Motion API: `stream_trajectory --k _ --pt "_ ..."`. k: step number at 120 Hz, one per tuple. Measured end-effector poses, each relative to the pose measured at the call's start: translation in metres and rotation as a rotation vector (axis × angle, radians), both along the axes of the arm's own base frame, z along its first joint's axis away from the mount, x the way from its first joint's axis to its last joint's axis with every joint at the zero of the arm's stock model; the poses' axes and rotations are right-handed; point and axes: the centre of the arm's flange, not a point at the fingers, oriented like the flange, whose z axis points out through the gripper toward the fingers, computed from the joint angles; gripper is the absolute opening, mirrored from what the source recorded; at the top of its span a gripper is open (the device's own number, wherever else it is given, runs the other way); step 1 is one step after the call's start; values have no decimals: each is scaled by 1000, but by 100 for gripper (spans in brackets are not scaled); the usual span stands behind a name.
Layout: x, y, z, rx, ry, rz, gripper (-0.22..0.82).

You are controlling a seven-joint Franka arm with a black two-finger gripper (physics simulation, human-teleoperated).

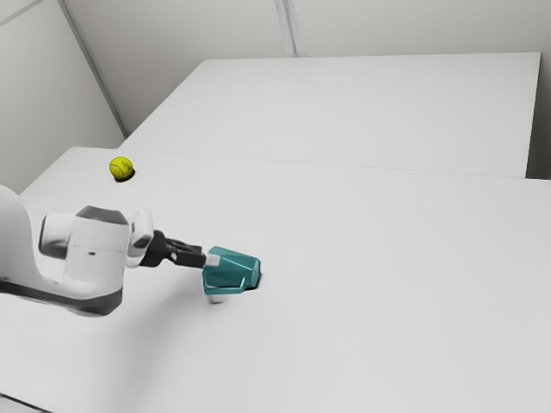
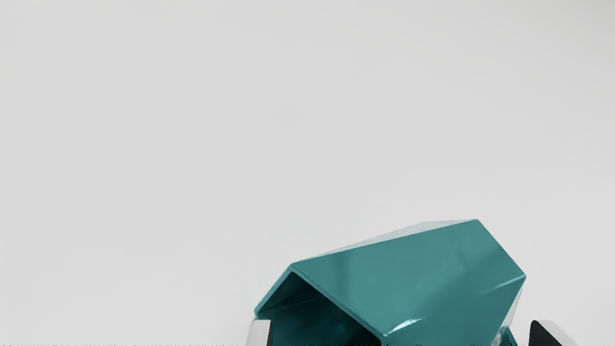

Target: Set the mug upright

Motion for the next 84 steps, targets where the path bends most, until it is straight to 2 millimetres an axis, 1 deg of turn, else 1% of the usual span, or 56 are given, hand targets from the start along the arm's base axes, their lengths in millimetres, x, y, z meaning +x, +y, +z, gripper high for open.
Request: stream_trajectory --k 19,31,36,43,59,74,84 --pt "1 -23 -7 26 -10 -60 58" --pt "0 -32 -11 36 -15 -77 57" --pt "-2 -35 -12 38 -16 -78 56" --pt "-3 -35 -13 43 -20 -76 48" --pt "-2 -35 -9 60 -41 -77 22" --pt "2 -34 -4 73 -62 -83 9" --pt "9 -35 5 85 -91 -90 4"
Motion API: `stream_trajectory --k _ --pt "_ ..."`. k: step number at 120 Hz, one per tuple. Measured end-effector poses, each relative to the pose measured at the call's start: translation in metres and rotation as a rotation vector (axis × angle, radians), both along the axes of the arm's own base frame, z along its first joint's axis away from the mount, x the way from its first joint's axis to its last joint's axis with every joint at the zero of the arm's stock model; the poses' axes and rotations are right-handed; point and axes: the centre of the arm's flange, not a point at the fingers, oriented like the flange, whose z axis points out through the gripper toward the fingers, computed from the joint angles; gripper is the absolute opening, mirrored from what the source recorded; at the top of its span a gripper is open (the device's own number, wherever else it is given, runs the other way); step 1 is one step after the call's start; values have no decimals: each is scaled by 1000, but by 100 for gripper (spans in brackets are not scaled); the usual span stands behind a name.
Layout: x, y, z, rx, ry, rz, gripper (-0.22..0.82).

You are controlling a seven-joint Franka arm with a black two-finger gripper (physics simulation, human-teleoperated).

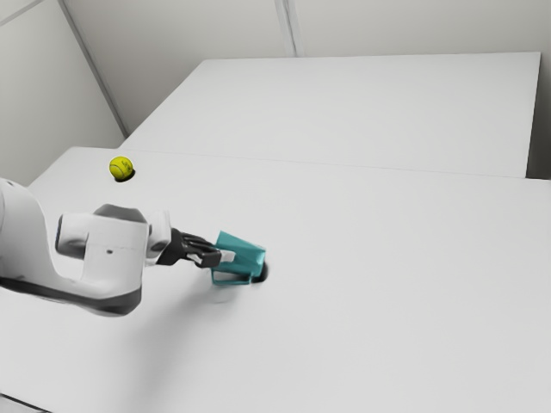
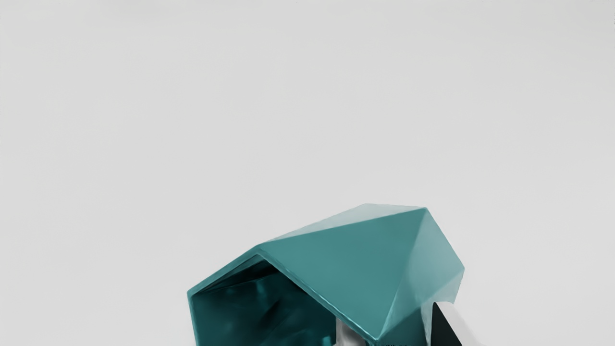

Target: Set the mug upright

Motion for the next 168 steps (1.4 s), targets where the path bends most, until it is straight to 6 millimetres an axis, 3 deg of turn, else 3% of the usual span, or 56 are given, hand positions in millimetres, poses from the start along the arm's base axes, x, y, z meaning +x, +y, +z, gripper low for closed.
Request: stream_trajectory --k 28,70,83,96,108,118,124,141,168 --pt "8 -5 10 35 -33 -14 -11" --pt "18 -5 28 86 -80 -13 -18" --pt "33 -1 49 124 -130 -47 -18" --pt "56 22 83 246 -174 -171 -18" --pt "62 29 94 326 -120 -292 -18" --pt "53 21 122 389 -64 -391 -18" --pt "43 16 128 409 -8 -420 -18" --pt "12 17 116 389 171 -371 -18" --pt "-9 24 98 301 365 -201 -18"
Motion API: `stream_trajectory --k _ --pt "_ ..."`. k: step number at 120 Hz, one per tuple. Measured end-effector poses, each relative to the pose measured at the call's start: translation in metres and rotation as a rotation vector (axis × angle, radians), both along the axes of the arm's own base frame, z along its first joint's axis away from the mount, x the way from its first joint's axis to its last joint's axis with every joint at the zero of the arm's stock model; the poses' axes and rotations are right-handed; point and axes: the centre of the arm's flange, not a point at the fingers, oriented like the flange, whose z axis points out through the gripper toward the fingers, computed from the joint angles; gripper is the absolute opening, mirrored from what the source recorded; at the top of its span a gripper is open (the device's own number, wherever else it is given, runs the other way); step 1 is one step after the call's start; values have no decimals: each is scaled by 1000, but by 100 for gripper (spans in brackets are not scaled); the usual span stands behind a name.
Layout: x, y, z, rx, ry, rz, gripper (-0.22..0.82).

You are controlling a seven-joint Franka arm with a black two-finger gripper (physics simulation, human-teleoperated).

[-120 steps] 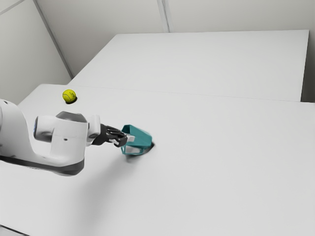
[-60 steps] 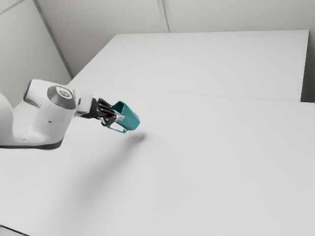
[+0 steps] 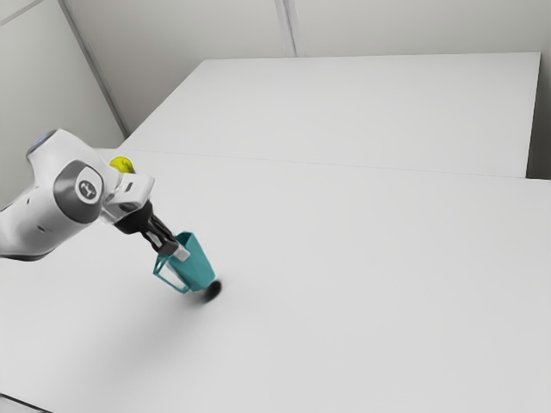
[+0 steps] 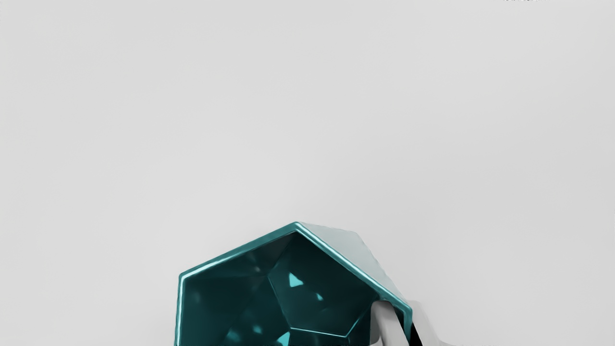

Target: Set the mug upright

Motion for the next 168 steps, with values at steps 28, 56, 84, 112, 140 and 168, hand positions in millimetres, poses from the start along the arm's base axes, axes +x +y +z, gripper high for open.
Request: stream_trajectory --k 28,56,84,112,140,168 --pt "16 2 5 97 100 101 -18" --pt "40 1 -3 161 189 220 -18" --pt "59 3 -1 183 224 344 -18" --pt "86 7 -2 194 252 434 -18" --pt "95 12 -8 197 279 509 -18" --pt "105 14 -10 193 287 564 -18"
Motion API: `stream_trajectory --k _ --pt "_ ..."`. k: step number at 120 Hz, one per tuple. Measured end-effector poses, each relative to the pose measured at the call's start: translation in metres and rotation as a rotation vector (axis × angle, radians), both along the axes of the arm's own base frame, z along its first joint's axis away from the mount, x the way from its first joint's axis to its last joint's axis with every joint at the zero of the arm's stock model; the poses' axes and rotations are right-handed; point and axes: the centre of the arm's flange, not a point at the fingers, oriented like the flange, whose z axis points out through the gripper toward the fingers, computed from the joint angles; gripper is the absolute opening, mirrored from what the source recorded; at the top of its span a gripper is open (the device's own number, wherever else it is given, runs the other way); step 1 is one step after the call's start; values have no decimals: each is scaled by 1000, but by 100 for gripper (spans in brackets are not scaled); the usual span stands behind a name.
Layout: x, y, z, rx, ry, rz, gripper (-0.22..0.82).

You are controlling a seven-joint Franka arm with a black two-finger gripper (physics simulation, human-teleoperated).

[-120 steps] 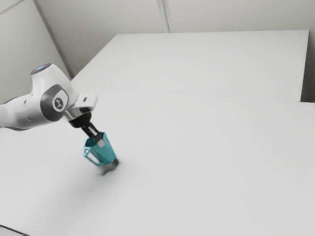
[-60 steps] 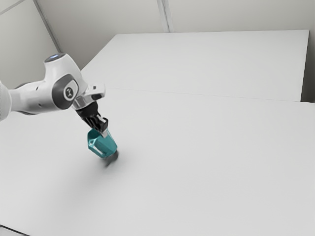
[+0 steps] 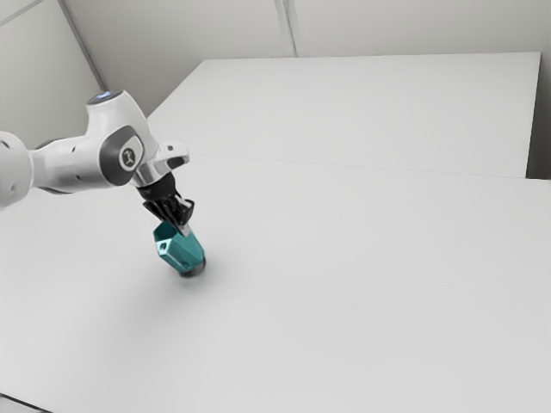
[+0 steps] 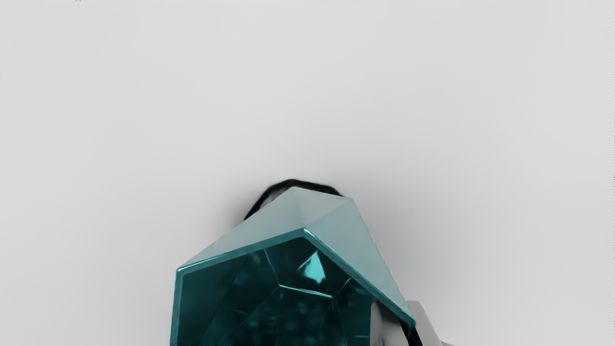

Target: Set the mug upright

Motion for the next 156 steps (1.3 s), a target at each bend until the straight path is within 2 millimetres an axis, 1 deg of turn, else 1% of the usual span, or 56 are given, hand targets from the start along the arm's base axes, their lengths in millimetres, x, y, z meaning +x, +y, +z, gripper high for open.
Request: stream_trajectory --k 11,32,41,58,76,100,113,120,130,143,156 --pt "5 -7 1 1 -6 4 -18" --pt "11 -34 -3 1 -12 -16 -18" --pt "12 -41 -4 -1 -14 -16 -18" --pt "12 -37 -4 -4 -18 11 -18" --pt "8 -33 -3 -8 -13 40 -18" --pt "7 -36 -3 -11 -7 56 -18" --pt "4 -39 -7 -13 4 63 -18" --pt "4 -39 -8 -14 7 69 -12" --pt "4 -40 -9 -18 9 79 4" --pt "4 -39 -8 -26 9 97 22" --pt "5 -38 -3 -31 -5 109 36"
